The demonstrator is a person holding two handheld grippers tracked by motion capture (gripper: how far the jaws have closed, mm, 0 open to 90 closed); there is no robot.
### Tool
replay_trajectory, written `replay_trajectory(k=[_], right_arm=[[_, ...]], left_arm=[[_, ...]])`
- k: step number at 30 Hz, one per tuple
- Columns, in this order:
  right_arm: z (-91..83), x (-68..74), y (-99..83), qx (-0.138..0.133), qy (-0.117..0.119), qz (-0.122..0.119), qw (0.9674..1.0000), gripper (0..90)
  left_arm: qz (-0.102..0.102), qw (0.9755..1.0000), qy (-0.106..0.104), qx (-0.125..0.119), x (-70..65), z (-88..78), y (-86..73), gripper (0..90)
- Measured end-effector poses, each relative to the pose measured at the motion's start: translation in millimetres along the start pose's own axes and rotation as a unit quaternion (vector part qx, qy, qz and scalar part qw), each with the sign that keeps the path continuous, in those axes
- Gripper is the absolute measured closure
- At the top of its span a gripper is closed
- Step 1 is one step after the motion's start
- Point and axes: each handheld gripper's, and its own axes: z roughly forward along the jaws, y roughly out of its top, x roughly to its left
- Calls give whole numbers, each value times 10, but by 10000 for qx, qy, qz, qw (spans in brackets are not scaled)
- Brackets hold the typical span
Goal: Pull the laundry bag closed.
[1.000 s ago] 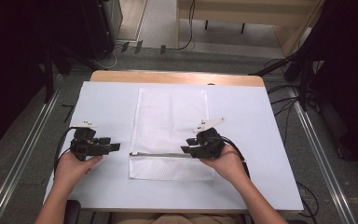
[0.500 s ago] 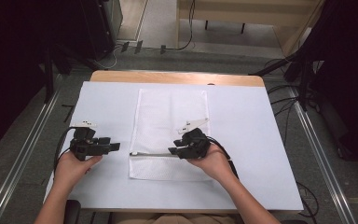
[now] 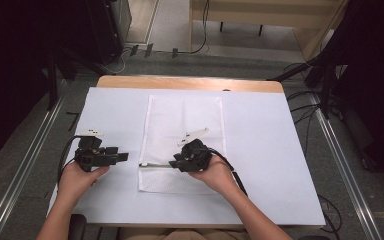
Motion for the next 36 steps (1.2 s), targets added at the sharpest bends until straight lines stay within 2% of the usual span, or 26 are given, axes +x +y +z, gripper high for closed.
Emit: replay_trajectory(k=[11, 27, 32, 36], right_arm=[[207, 117, 103, 55, 227, 22, 9997, 740], [471, 237, 214, 65, 440, 57, 9990, 739], [571, 271, 232, 176, 458, -10, 9988, 736], [656, 267, 232, 235, 451, 47, 9987, 727]], left_arm=[[3, 10000, 19, -47, 13, -15, 0, 412], [13, 10000, 42, -75, 32, -23, -3, 414], [5, 10000, 39, -83, 30, -24, -3, 414], [13, 10000, 35, -75, 33, -23, -3, 414]])
